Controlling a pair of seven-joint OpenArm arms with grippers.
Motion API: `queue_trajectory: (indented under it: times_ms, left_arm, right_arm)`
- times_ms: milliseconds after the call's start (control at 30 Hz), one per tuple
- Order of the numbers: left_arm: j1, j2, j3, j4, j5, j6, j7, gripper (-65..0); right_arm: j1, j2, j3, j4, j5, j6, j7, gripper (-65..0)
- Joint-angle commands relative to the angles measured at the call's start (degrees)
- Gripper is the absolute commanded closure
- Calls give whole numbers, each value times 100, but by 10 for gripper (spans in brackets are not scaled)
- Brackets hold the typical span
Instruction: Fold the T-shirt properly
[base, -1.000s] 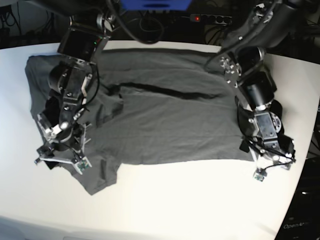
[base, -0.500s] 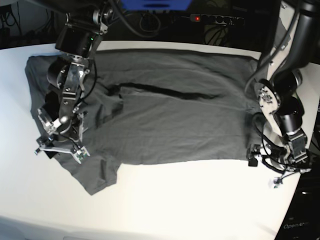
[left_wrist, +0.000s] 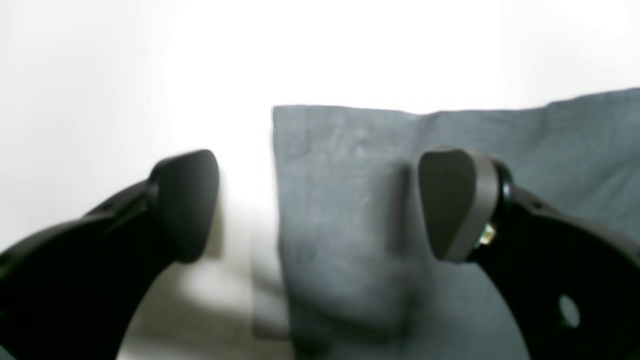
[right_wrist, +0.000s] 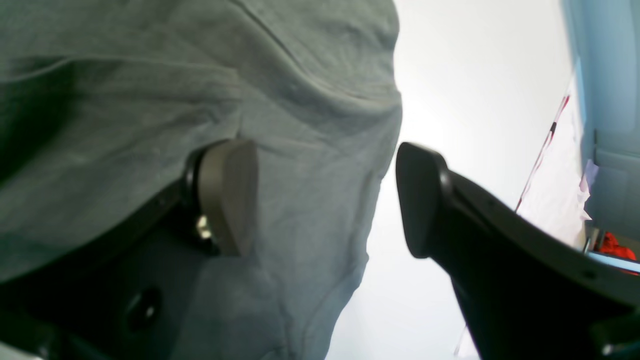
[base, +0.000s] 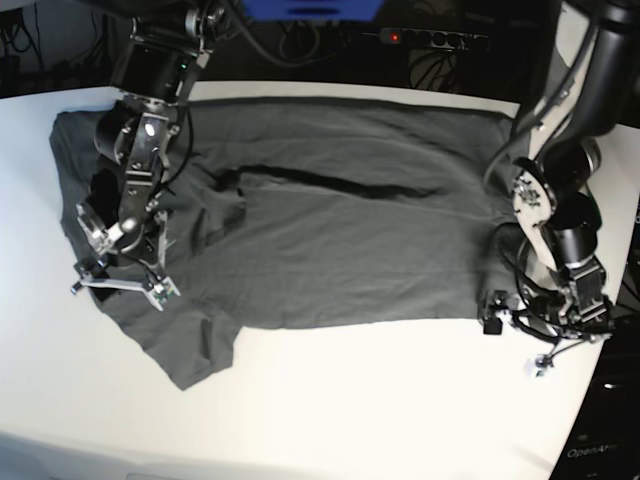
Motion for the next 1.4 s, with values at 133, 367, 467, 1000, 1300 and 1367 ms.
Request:
queue_trajectory:
  times_ms: [133, 367, 467, 1000, 1300, 1367]
  left_arm:
    - [-134, 60, 2, 74, -49, -12, -226, -622]
    - [59, 113, -86, 74, -154, -12, -473, -622]
    - [147, 87, -103, 74, -339, -12, -543, -622]
    - [305, 87, -121, 74, -365, -12, -525, -540]
    - [332, 69, -121, -242, -365, -12, -534, -113]
    - [332, 69, -121, -242, -365, -12, -543, -81]
  right_arm:
    - [46, 54, -20, 108, -4, -51, 48, -421]
    - [-103, 80, -11, 108, 14, -51, 48, -421]
    - [-112, 71, -11, 108, 14, -51, 48, -421]
    - [-121, 62, -11, 91, 31, -51, 48, -421]
    - [-411, 71, 24, 108, 5, -51, 426, -421]
    - [-437, 80, 33, 108, 5, -51, 408, -421]
